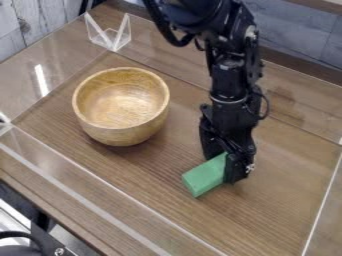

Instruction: Move green object from inside the wooden bowl to the table next to it

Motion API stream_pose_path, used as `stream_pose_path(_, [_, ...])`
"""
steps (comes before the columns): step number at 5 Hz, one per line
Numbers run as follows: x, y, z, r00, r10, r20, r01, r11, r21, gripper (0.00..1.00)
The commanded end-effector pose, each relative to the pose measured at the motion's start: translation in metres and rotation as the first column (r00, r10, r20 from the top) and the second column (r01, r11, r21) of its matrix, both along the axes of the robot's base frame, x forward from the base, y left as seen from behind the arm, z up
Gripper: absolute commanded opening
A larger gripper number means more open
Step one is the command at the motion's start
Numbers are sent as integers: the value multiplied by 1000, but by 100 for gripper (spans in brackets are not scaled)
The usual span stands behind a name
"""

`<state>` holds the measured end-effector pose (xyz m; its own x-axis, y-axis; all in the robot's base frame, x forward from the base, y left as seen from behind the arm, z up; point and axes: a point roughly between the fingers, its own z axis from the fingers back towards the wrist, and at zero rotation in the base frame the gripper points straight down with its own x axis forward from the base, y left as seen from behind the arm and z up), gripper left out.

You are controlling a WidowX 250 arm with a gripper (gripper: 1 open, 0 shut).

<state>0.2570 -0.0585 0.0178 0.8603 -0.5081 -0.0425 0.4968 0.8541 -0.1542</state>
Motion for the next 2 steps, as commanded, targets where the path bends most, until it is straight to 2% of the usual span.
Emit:
stream_pose_path(1, [-4,1,8,1000,-20,8,20,1000,7,100])
stream_pose_path(2, [-7,-4,8,1000,-8,-4,8,1000,12,100])
